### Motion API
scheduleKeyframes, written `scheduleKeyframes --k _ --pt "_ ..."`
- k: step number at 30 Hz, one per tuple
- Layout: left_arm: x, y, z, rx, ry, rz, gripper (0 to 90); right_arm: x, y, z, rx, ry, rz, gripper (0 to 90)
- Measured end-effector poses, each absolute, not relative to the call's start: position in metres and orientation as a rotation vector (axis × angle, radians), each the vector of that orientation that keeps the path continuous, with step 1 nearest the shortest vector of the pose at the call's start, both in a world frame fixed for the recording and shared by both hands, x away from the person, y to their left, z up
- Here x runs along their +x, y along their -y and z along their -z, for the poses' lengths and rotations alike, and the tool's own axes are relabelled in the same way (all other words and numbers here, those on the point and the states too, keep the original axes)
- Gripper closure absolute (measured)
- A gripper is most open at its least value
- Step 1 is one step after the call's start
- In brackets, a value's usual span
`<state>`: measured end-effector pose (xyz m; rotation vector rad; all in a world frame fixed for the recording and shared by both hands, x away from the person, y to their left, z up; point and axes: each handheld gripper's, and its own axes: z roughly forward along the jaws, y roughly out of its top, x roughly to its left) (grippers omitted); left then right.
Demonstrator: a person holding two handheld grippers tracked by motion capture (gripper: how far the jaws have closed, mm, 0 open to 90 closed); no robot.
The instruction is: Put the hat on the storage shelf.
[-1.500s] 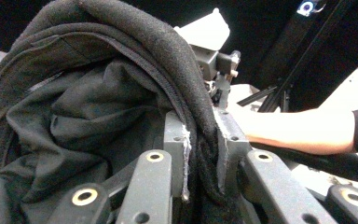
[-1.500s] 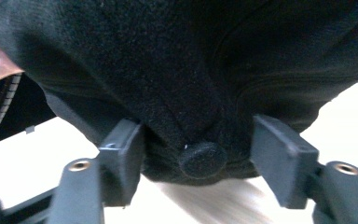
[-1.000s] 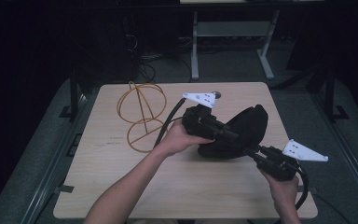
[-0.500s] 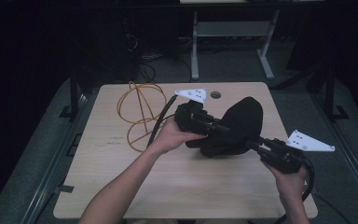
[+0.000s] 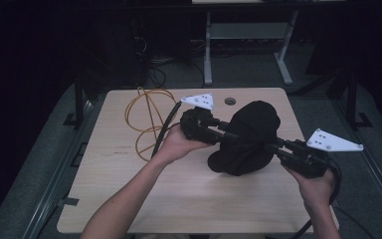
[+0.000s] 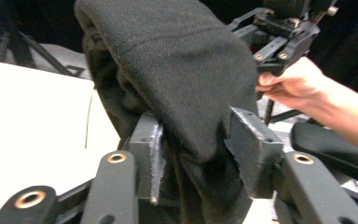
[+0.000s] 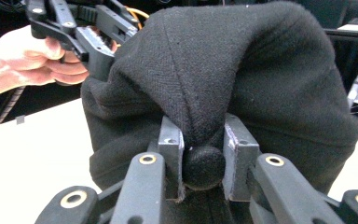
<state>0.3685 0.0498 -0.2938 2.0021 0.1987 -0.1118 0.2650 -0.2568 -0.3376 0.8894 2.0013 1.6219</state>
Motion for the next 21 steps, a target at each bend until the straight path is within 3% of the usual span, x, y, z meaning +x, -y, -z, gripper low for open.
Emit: scheduleKeyframes --k 7,21 --pt "0.363 -0.067 0.292 1.985 -0.252 0.046 42.6 0.269 0.263 0.329 0.918 -1.983 -1.634 72.5" --pt "0.333 -0.109 0.308 2.037 -0.29 -0.112 36.3 0.286 0.27 0.312 0.935 -1.975 -1.627 72.5"
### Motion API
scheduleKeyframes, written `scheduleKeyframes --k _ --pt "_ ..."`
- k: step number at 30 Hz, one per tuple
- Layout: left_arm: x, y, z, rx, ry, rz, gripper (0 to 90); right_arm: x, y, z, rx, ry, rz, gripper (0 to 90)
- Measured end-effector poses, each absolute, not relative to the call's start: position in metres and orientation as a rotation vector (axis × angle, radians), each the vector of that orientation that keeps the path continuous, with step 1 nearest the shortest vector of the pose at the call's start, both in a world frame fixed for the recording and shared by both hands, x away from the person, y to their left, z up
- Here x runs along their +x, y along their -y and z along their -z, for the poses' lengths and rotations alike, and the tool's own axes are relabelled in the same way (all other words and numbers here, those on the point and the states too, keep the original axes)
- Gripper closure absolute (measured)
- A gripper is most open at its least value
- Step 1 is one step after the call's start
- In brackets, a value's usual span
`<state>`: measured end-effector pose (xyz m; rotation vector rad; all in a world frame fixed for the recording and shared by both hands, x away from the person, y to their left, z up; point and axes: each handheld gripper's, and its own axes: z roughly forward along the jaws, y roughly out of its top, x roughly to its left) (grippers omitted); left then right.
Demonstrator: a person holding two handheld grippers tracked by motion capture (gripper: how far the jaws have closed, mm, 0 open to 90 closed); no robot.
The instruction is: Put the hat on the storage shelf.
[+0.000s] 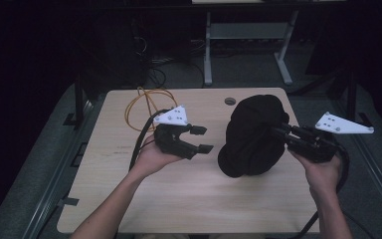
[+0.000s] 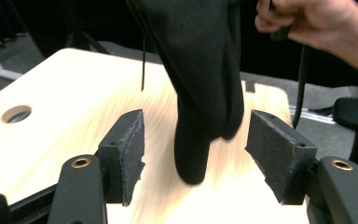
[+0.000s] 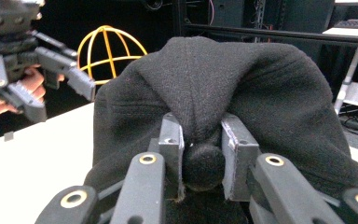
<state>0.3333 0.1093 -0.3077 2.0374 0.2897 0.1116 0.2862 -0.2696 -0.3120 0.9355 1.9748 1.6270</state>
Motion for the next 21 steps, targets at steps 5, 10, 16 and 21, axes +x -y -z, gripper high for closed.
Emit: scheduleKeyframes --k 5,10,16,21 --pt "0.325 -0.123 0.319 2.064 -0.315 -0.148 34.5 0.294 0.271 0.303 0.932 -1.968 -1.643 72.5" --pt "0.318 -0.136 0.331 2.07 -0.337 -0.169 33.0 0.302 0.271 0.294 0.928 -1.979 -1.647 72.5" --pt "0.312 -0.147 0.346 2.087 -0.375 -0.19 31.6 0.31 0.266 0.283 0.91 -2.007 -1.63 72.5" --pt "0.308 -0.156 0.358 2.092 -0.41 -0.186 31.0 0.317 0.261 0.275 0.898 -2.033 -1.616 72.5"
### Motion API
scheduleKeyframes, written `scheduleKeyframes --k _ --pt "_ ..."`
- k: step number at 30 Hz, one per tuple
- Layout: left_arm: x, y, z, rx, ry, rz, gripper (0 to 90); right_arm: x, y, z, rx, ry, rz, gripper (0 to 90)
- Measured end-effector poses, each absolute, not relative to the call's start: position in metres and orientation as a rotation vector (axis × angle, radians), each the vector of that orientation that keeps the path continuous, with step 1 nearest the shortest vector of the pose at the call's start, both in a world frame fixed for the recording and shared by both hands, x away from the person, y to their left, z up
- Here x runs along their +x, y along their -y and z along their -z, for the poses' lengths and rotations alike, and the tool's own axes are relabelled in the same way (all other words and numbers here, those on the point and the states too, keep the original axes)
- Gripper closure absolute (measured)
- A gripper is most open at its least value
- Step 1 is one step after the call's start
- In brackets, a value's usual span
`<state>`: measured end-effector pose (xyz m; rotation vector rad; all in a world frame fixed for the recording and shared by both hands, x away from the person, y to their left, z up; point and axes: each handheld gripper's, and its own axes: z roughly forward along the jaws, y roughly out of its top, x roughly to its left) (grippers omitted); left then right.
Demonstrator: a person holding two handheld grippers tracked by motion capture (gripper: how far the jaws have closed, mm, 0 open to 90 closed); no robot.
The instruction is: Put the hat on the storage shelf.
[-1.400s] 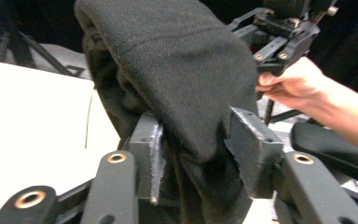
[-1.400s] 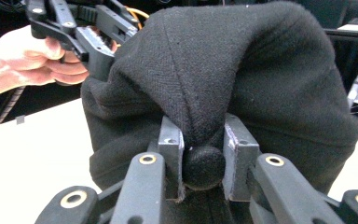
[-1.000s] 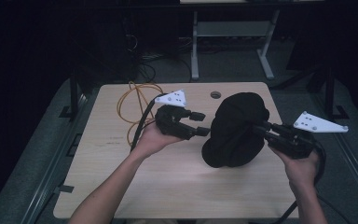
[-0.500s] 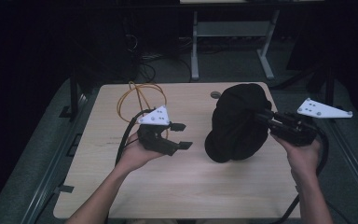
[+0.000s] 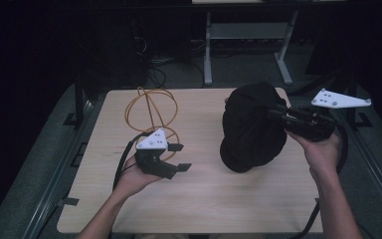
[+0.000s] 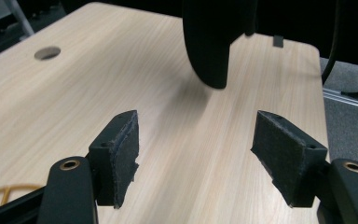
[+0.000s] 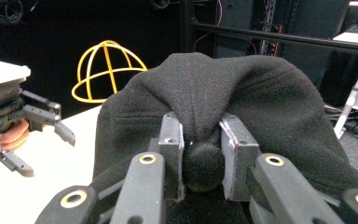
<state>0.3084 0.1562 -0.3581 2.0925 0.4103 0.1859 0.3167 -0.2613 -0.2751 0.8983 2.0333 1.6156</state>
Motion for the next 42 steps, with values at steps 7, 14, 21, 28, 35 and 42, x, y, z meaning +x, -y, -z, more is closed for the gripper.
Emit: scheduleKeyframes --k 7,14,21,28,35,42 --pt "0.302 -0.17 0.376 2.079 -0.452 -0.19 30.7 0.326 0.249 0.258 0.858 -2.064 -1.603 72.6" --pt "0.297 -0.182 0.388 2.066 -0.473 -0.203 29.3 0.339 0.234 0.236 0.819 -2.083 -1.635 72.6" --pt "0.294 -0.19 0.395 2.079 -0.488 -0.237 28.4 0.351 0.213 0.216 0.766 -2.112 -1.636 72.5" --pt "0.292 -0.192 0.403 2.075 -0.493 -0.241 27.8 0.36 0.194 0.202 0.714 -2.138 -1.651 72.5" --pt "0.291 -0.191 0.404 2.068 -0.49 -0.258 27.1 0.37 0.175 0.193 0.667 -2.169 -1.664 72.5" --pt "0.288 -0.186 0.409 2.089 -0.461 -0.247 26.5 0.38 0.152 0.185 0.622 -2.205 -1.677 72.5"
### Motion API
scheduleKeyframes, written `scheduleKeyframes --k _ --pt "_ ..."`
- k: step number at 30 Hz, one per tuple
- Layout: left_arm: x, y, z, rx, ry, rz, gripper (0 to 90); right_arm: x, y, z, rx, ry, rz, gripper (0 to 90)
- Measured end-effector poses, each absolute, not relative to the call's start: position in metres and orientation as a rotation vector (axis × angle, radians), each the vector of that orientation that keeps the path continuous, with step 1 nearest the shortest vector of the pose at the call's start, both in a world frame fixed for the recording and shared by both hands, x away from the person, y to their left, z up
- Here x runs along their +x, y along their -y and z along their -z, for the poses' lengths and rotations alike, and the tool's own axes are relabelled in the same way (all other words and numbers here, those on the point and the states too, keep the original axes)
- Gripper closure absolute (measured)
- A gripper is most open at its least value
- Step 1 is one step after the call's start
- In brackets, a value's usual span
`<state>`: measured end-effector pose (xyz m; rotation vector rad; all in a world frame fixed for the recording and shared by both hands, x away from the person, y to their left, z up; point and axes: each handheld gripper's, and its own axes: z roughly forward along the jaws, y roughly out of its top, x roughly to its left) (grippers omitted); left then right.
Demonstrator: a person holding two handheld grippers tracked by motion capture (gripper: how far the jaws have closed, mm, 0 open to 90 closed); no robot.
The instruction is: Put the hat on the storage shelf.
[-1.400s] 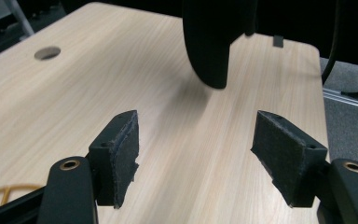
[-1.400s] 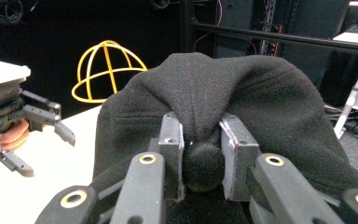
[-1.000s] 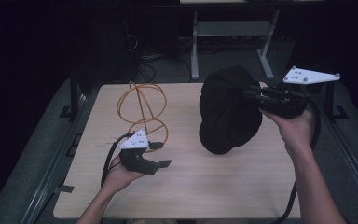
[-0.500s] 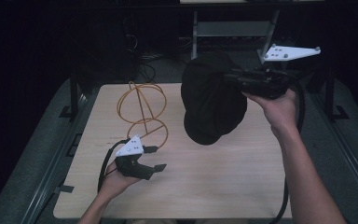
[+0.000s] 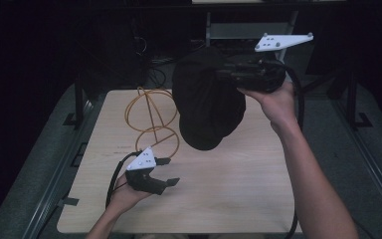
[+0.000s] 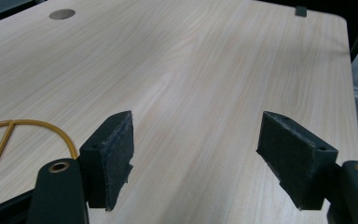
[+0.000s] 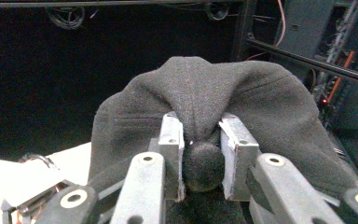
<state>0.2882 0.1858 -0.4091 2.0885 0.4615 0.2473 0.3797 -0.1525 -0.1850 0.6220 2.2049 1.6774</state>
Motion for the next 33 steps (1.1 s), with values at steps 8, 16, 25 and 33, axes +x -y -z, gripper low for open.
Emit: scheduleKeyframes --k 8,16,25,33 --pt "0.287 -0.184 0.411 2.109 -0.448 -0.248 26.5 0.388 0.128 0.175 0.567 -2.239 -1.692 72.5" --pt "0.285 -0.185 0.411 2.092 -0.437 -0.259 26.5 0.398 0.098 0.166 0.507 -2.295 -1.69 72.5" --pt "0.282 -0.185 0.409 2.092 -0.406 -0.267 26.6 0.414 0.06 0.163 0.458 -2.384 -1.652 72.5" --pt "0.279 -0.18 0.409 2.11 -0.369 -0.271 26.6 0.43 0.028 0.163 0.44 -2.47 -1.613 72.4"
